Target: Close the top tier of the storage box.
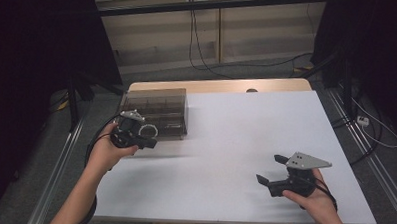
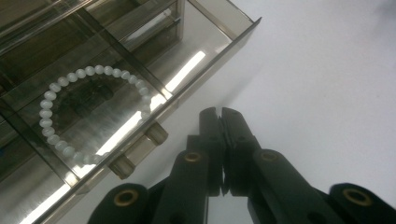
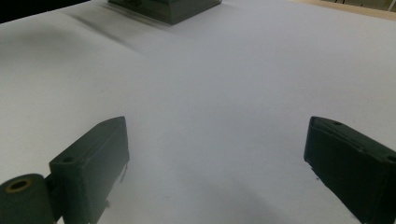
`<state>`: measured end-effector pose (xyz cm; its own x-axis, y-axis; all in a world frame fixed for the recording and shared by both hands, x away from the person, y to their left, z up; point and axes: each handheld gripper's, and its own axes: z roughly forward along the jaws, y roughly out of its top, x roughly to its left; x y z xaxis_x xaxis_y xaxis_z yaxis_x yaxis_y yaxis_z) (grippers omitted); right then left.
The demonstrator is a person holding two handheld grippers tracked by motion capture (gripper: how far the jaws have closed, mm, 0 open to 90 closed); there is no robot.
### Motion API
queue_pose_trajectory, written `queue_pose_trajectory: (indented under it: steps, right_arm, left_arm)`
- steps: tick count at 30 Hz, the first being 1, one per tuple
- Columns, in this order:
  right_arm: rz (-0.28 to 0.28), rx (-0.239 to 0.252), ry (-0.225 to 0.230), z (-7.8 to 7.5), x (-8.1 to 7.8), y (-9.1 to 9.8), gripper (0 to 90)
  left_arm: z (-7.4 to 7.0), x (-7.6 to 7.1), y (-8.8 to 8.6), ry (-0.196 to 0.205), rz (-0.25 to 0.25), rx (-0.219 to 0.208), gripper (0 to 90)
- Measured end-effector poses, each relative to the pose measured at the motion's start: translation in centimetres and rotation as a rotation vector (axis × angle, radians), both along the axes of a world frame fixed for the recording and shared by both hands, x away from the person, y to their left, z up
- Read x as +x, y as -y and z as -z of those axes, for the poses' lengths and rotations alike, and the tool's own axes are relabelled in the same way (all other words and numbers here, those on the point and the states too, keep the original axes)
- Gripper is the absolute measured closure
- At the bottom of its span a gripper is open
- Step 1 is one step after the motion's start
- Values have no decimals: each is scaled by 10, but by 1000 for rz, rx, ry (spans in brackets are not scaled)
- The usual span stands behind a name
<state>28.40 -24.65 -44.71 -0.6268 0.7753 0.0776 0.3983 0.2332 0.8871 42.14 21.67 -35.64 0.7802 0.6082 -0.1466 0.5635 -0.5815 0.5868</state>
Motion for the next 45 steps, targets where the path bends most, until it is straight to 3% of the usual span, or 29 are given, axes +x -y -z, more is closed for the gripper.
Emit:
queue_pose_trajectory:
  steps: [3,9,14,25,45]
  right_arm:
    - [-1,1,3,0,0,0,62]
    - [-1,1,4,-1,0,0,62]
    - [2,-2,3,-1,0,1,62]
    - [2,-2,3,0,0,0,62]
    - [1,-1,5,-1,0,1,63]
  left_arm:
    - [2,3,-1,-16,1,-16,900]
    - [6,7,0,-27,-1,5,900]
    - [8,10,1,-13,0,13,900]
    - [19,16,0,-22,-19,4,900]
    - [17,30,3,-27,-33,1,900]
